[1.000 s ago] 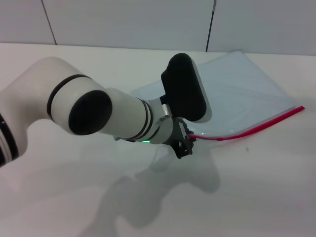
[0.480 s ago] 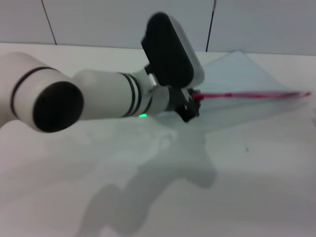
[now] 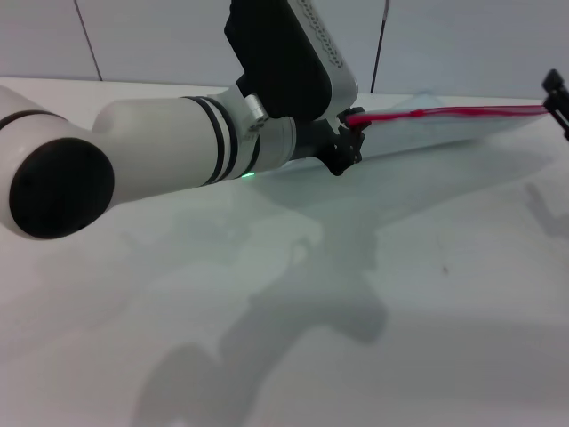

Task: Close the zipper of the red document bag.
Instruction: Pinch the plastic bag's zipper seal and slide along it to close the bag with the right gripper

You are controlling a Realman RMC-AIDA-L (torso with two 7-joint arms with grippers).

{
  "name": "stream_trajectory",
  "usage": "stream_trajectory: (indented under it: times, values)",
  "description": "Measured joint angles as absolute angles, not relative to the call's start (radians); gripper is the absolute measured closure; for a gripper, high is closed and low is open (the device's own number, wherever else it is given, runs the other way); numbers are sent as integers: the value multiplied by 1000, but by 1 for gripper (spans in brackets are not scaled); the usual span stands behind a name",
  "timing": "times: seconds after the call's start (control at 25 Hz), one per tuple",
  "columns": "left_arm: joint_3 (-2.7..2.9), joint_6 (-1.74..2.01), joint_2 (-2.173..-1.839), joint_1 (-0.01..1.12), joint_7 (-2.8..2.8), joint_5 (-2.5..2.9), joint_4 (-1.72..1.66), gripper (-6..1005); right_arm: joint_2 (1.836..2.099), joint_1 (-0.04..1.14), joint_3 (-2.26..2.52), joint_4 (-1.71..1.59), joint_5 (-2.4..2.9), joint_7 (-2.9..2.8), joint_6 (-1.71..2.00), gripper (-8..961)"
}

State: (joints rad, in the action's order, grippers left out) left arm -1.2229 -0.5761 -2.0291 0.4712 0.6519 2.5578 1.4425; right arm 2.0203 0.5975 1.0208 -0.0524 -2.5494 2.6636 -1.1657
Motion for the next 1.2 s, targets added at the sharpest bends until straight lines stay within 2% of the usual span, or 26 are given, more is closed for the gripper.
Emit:
stream_trajectory:
  times: [0.4, 0.64, 1.2]
  values:
    - [-1224, -575, -2030, 468, 662, 2559, 1446, 942, 2011, 531, 1142, -339, -2352, 2392, -1022, 201]
    - [-1226, -556, -2029, 462, 664, 2559, 1445, 942, 2022, 457, 1136, -616, -2085, 2196, -982, 201]
    - [-1226, -554, -2028, 462, 676, 2559, 1446, 942, 2032, 433, 1219, -989, -1581, 1855, -979, 201]
